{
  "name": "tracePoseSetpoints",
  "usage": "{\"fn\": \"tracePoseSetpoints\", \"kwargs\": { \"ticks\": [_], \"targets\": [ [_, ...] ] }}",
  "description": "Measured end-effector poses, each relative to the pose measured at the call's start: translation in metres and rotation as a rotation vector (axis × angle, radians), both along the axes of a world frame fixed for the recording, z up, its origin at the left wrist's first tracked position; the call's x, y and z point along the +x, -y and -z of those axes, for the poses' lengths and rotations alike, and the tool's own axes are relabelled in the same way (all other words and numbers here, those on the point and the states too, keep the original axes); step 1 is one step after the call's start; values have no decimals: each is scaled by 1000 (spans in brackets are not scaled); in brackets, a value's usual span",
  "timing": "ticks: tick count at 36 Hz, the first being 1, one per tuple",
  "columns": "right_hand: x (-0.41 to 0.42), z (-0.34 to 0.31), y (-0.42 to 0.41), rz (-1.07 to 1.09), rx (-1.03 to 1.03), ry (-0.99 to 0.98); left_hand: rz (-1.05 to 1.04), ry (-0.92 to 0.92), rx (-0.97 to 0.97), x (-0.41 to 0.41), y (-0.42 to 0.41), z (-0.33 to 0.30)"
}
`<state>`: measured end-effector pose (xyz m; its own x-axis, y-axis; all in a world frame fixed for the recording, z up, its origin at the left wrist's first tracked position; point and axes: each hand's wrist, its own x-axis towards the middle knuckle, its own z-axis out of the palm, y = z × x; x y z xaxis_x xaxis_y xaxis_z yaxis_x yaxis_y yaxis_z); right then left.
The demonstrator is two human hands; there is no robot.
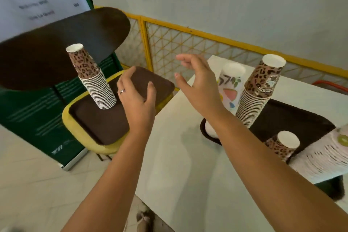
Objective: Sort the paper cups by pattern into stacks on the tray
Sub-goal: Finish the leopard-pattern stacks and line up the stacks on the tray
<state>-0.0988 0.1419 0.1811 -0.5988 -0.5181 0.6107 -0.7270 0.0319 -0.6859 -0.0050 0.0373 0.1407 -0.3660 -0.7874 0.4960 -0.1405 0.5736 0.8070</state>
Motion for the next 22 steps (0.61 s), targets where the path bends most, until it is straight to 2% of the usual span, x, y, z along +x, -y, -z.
{"fn": "tracePoseSetpoints", "kwargs": {
  "ticks": [12,22],
  "targets": [
    [30,43,139,-14,141,125,-81,167,191,46,134,47],
    [44,68,242,-54,232,162,-18,217,336,52,244,75]
  ]
}}
